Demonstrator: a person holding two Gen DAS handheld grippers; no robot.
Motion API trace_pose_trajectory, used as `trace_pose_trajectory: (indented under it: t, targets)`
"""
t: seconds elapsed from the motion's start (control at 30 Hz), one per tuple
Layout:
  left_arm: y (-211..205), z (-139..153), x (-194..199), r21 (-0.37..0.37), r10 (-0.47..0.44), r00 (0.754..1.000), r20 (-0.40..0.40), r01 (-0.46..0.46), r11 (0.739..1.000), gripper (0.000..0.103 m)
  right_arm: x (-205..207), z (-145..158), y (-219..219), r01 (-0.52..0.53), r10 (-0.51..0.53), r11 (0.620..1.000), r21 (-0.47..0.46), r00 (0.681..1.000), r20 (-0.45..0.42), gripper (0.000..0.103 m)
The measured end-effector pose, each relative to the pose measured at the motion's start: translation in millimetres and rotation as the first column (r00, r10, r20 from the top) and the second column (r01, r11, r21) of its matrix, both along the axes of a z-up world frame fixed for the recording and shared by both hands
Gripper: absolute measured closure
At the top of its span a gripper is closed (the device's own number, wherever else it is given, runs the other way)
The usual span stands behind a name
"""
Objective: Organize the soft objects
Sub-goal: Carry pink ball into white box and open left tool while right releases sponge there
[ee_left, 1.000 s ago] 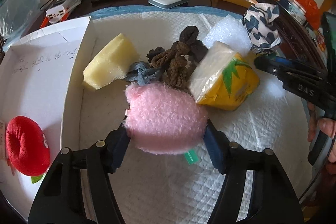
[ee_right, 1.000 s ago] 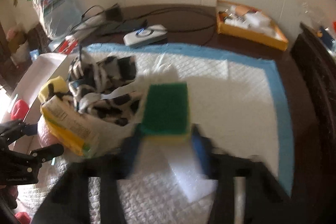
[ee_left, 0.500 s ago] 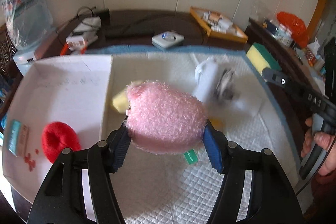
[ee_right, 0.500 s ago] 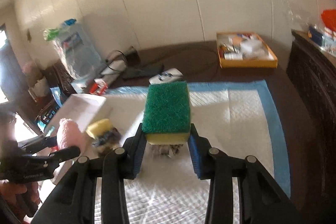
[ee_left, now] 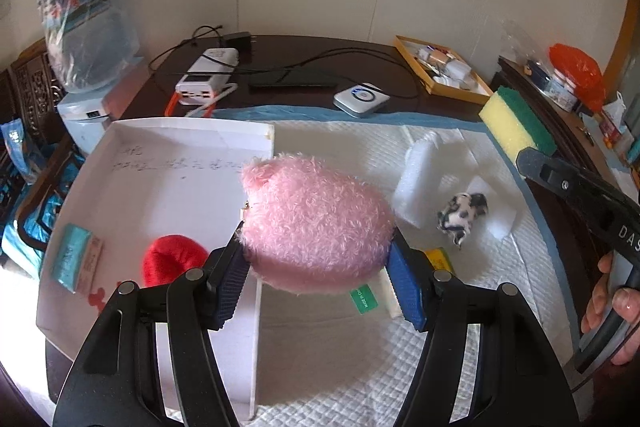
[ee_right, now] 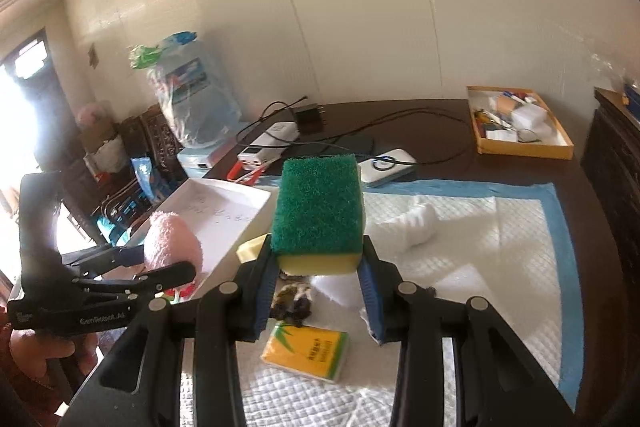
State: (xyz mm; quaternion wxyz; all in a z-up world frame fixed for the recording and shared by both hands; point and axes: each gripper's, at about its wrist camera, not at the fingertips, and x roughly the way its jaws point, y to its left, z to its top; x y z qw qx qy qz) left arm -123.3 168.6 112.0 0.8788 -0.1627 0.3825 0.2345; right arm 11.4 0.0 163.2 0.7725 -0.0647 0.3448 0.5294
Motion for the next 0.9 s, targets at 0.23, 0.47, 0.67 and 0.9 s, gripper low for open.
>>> trace_pose_trajectory:
  t: [0.23, 0.47, 0.67, 0.9]
  targets:
    - [18.2, 0.1, -19.2, 0.003, 0.061, 0.998, -0.001, -0.061, 0.998, 0.039, -14.0, -3.6, 18.1, -0.044, 0.044, 0.999, -0.01, 0.999, -0.001, 0.065]
    - [36.2, -1.3, -39.5, 0.001, 0.112, 0.994, -0.002, -0.112, 0.994, 0.039, -30.3, -4.0, 35.8, -0.089, 0.089, 0.996, -0.014, 0.996, 0.001, 0.065]
    - [56.3, 1.6, -60.8, 0.007, 0.165, 0.986, 0.007, -0.165, 0.986, 0.038, -50.9, -1.2, 59.7, -0.151, 0.152, 0.988, -0.026, 0.988, 0.012, 0.065]
    - [116.2, 23.5, -108.2, 0.041, 0.315, 0.948, 0.052, -0.318, 0.947, 0.038, -71.4, 8.2, 101.7, -0.234, 0.234, 0.972, -0.017, 0.972, 0.01, 0.065]
